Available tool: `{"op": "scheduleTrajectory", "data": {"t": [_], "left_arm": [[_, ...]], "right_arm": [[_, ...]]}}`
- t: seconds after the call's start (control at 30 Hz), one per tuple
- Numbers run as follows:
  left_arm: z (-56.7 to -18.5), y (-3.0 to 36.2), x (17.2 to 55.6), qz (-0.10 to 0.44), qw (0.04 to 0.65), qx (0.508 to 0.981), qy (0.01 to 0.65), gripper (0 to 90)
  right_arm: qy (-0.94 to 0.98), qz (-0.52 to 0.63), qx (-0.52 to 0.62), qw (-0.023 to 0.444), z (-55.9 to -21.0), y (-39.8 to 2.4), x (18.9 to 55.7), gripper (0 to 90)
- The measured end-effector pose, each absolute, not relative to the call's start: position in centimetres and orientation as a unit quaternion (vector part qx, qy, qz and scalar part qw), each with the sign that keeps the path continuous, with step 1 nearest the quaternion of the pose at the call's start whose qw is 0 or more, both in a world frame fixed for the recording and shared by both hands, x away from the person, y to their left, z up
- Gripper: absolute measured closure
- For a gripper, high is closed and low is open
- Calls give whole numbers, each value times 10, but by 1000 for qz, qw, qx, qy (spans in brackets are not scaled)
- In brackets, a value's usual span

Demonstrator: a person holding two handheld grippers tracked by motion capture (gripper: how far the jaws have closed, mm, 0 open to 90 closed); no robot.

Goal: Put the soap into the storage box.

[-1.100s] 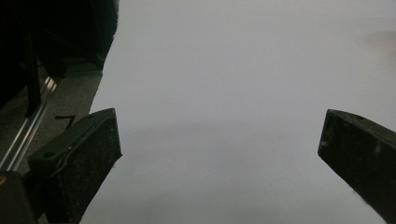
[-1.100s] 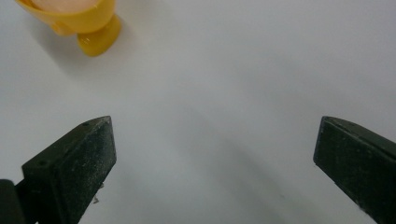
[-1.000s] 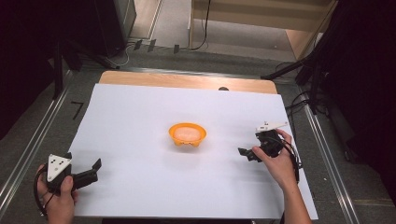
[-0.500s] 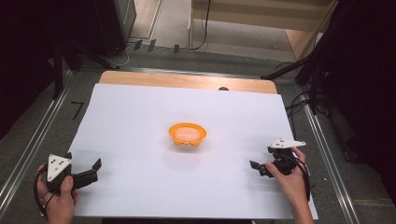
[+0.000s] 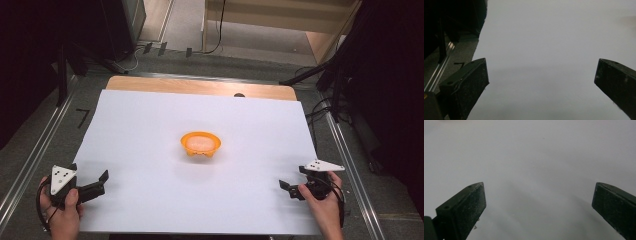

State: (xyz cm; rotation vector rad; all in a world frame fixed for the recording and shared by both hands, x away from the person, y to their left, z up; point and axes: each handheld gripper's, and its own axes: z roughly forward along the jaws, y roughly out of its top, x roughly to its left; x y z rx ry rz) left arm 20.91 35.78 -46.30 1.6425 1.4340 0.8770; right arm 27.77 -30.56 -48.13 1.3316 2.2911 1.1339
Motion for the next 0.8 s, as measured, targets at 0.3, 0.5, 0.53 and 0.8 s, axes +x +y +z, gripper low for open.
{"op": "scheduleTrajectory", "data": {"t": [0.3,0.5,0.53,0.8], "left_arm": [[-463,357,209,345,384,646,563,0],[-463,358,209,346,384,644,564,0],[-463,358,209,346,384,645,564,0],[-463,357,209,348,384,643,564,0]], "right_arm": [[773,395,477,141,-487,-327,258,0],[763,402,483,153,-488,-338,245,0],[761,403,484,155,-488,-339,243,0],[737,431,489,180,-488,-353,226,0]]}}
